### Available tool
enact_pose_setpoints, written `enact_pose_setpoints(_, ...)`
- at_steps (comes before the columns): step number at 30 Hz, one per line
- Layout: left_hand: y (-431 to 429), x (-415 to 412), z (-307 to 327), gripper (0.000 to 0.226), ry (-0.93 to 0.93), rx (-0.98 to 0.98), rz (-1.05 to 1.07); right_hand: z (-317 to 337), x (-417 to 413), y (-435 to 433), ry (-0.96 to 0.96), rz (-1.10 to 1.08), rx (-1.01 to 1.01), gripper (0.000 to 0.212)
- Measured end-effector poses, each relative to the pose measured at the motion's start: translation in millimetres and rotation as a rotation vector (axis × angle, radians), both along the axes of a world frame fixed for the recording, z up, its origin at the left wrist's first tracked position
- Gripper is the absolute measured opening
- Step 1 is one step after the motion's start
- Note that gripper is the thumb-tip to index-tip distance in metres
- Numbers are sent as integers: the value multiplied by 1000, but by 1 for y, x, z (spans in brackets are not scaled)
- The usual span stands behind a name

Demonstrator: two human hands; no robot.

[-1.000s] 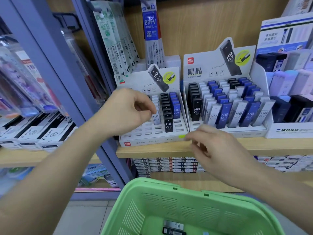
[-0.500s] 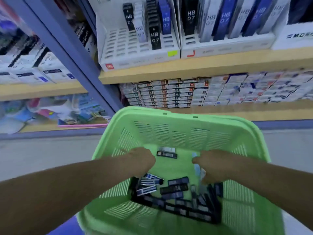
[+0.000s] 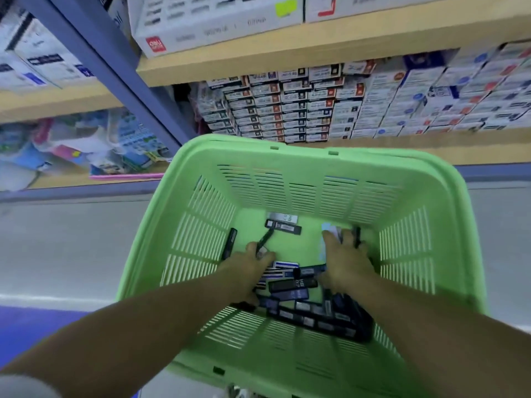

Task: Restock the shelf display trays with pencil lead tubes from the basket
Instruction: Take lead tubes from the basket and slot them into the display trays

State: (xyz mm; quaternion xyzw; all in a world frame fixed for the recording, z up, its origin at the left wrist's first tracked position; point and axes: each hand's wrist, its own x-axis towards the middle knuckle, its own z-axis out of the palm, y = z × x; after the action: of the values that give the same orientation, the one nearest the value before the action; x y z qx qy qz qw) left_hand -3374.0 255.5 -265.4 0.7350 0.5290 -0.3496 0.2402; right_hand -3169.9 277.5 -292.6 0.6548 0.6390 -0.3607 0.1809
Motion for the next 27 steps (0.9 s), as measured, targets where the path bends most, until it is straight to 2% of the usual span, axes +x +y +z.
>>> enact_pose_setpoints(3, 6, -5, -5, 85, -44, 36, -167, -6, -7, 4, 23, -71, 67, 87)
enact_pose_setpoints(5, 12, -9, -7, 64, -94, 92, -191, -7, -9, 4, 18, -53, 163, 75)
enact_pose_setpoints(6, 14, -11, -8, 61, -105, 126, -166, -10, -8, 4, 22, -14, 216, 65)
enact_pose_setpoints(8, 15, -13, -16, 81, -114, 177, -89, -12, -6, 2, 51, 61, 298, 50)
enact_pose_setpoints(10, 15, -8, -21, 111, -144, 172, -81, -13, -5, 5, 71, 80, 349, 51)
enact_pose_setpoints(12, 14, -2, -25, 121, -153, 179, -100, -10, -7, 6, 97, 78, 372, 60)
enact_pose_setpoints(16, 17, 0, -34, 95, -181, 211, -179, -7, -5, 2, 112, 58, 353, 94)
enact_pose_setpoints(19, 17, -1, -35, 82, -187, 175, -121, -4, -5, -1, 75, -8, 262, 105)
enact_pose_setpoints(21, 14, 0, -35, 73, -209, 150, 6, -4, -6, -3, -6, -90, 194, 103)
enact_pose_setpoints(23, 13, 0, -33, 58, -216, 153, 79, -4, -10, -2, -97, -135, 170, 91)
enact_pose_setpoints(27, 17, 1, -29, 49, -135, 162, 16, -1, -18, 2, -115, -238, 137, 70)
